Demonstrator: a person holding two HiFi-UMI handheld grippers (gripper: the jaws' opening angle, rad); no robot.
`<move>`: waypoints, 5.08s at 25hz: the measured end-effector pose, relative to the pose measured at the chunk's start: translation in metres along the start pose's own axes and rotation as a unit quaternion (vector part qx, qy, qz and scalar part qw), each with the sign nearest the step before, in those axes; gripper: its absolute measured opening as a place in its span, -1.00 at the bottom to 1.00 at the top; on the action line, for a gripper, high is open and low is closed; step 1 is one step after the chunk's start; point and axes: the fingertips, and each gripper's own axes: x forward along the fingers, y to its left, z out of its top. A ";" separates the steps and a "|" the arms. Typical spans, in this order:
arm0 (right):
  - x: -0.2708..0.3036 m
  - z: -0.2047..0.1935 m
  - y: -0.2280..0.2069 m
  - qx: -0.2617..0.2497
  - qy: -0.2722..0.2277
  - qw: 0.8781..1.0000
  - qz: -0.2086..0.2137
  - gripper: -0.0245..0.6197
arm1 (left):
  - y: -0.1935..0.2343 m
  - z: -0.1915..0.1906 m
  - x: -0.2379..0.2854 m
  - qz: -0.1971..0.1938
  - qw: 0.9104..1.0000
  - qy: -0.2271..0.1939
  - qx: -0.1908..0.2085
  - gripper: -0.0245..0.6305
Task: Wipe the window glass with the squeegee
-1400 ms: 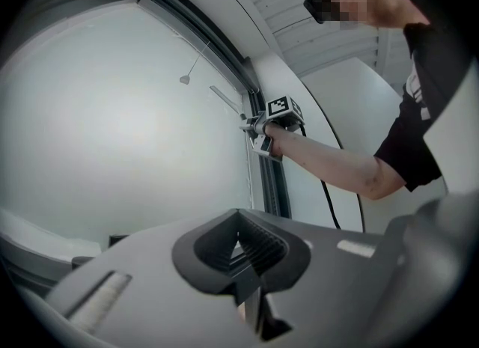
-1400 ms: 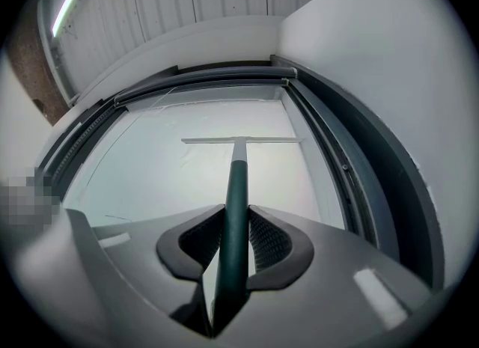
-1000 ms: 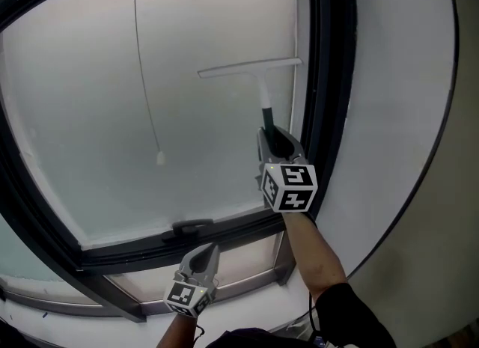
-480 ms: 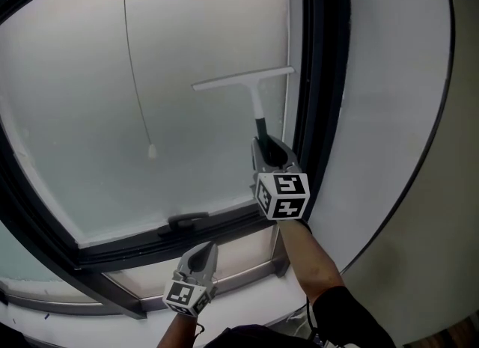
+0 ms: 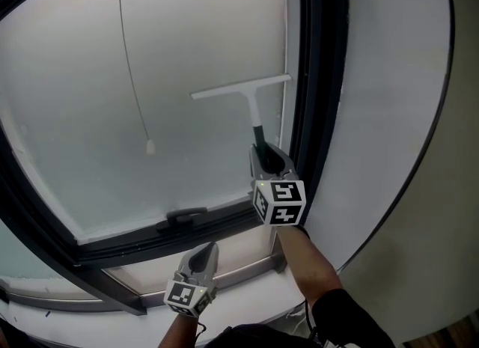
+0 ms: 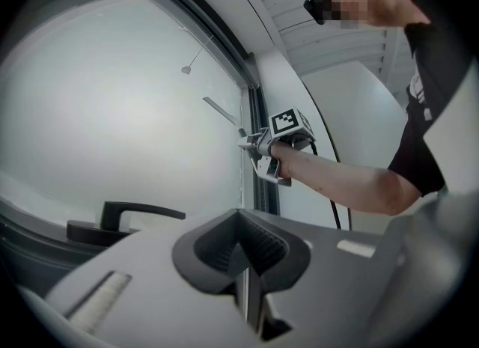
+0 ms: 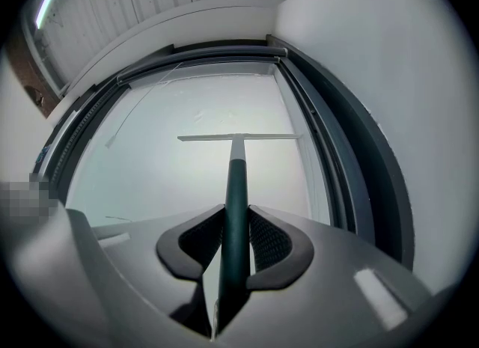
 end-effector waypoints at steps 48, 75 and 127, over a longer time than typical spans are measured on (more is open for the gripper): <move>-0.052 -0.120 0.020 0.028 0.086 0.996 0.004 -0.63 | -0.010 -0.020 -0.013 0.033 0.999 0.019 -0.038 -0.93; -0.073 -0.182 0.025 0.032 0.144 0.989 0.001 -0.63 | -0.001 -0.035 -0.002 0.040 0.997 0.030 -0.057 -0.93; -0.122 -0.265 0.042 0.087 0.252 0.964 0.019 -0.63 | -0.014 -0.069 0.004 0.054 0.993 0.064 -0.081 -0.93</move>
